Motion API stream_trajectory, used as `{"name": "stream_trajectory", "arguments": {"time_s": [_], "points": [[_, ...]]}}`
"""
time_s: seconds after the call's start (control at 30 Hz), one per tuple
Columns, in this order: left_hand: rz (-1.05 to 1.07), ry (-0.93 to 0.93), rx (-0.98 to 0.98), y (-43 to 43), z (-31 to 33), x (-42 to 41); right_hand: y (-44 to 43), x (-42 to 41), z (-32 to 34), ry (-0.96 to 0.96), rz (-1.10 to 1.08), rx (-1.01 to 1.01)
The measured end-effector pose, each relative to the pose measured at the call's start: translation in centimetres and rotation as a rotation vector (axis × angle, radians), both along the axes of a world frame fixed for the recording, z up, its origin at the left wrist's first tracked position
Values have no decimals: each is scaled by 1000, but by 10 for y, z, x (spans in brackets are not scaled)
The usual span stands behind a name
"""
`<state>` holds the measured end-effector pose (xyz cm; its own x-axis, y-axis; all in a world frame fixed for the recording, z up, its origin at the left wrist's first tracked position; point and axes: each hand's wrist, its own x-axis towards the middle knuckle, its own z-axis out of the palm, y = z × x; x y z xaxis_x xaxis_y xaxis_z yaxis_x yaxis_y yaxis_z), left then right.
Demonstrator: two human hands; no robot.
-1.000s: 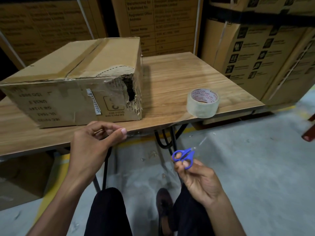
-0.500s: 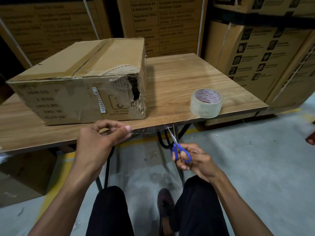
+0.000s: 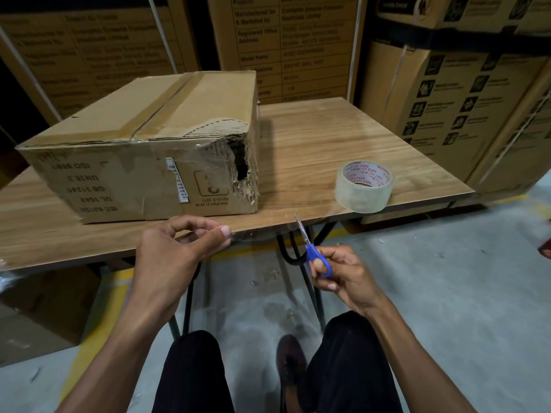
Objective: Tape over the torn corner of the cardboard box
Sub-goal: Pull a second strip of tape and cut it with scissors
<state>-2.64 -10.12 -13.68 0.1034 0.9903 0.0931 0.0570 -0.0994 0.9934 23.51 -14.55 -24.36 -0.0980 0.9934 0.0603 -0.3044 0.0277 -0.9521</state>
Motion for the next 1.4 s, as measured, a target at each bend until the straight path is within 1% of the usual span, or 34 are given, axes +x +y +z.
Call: {"name": "stream_trajectory", "arguments": {"time_s": [0.23,0.37,0.5,0.77,1.0,1.1,1.17,1.27,1.33,1.4], "points": [[-2,16,-25,2,-4,-1,-6,-3,-1,-79,-21,46],[-6,18,-67,1,-4,-1,-3,-3,8,-52,-3,42],[-30,-20,-108,0,-3,-2,2,-4,12,-52,0,60],[-91,-53,-137,4,-6,-4,10,-5,16,-59,-32,43],[-113,33,-160,2,-8,-3,14,-3,19,-62,-39,55],[-111,73,-157,2,-7,-4,16,-1,18,-84,-85,33],[-87,91,-149,2,-7,-5,16,-2,15,-110,-114,19],[11,112,-96,2,-7,-9,15,0,10,-77,-167,9],[96,100,-55,-1,-5,-12,13,4,12,-133,-177,34],[121,59,-34,-5,-1,-14,9,5,14,-297,-152,86]]}}
